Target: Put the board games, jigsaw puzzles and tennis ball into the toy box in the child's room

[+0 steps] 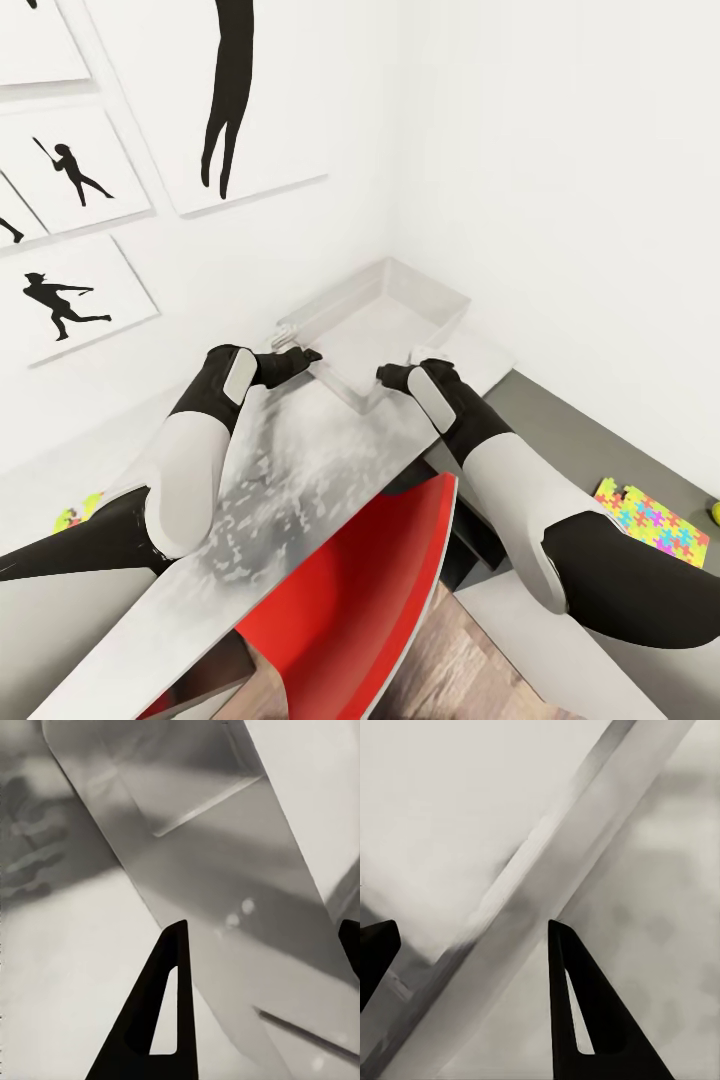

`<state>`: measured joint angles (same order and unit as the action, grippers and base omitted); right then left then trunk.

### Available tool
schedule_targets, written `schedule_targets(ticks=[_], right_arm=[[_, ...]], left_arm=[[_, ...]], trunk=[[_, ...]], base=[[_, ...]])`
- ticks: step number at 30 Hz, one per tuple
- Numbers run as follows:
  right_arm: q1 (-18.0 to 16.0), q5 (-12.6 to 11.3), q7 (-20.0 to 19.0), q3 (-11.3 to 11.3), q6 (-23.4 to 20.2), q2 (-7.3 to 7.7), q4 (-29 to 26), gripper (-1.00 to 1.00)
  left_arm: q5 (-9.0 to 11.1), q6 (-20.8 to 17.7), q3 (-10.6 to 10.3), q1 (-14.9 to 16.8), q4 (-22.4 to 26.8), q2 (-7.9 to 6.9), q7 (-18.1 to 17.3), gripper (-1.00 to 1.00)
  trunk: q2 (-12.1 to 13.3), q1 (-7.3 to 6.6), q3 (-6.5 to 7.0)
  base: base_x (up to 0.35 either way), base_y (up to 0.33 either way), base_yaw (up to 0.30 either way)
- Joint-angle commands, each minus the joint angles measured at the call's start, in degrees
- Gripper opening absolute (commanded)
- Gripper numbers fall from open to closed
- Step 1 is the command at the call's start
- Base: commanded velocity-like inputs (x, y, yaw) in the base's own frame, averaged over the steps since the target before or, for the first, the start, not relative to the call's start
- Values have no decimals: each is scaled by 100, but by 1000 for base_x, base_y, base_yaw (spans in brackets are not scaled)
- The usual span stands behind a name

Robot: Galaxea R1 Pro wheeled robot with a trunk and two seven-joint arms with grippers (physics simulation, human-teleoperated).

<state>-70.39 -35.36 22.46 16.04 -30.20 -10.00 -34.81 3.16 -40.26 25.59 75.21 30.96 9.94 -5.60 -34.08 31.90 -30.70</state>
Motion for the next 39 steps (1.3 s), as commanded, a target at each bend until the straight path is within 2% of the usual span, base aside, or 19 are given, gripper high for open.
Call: schedule_targets(ticks=[1,6,27,31,39], right_arm=[[-1,-99,59,17,-23,0,1,-100],[-1,-176,61,16,-22,0,1,-100],[-1,-182,64,22,-21,0,1,-100],[-1,-182,63,22,-21,0,1,-100],[-1,-182,64,22,-21,0,1,-100]], left_arm=[[-26,-35,34,4,7,6,7,-100],[-26,-38,35,3,7,6,7,-100],[-26,-36,34,3,7,6,7,-100],[-26,-35,34,3,7,6,7,-100],[-26,-35,39,3,7,6,7,-100]], trunk=[[-6,2,-8],[-6,2,-8],[-6,2,-8],[155,-85,64],[155,-85,64]], base=[[0,0,0],[0,0,0],[0,0,0],[0,0,0],[0,0,0]])
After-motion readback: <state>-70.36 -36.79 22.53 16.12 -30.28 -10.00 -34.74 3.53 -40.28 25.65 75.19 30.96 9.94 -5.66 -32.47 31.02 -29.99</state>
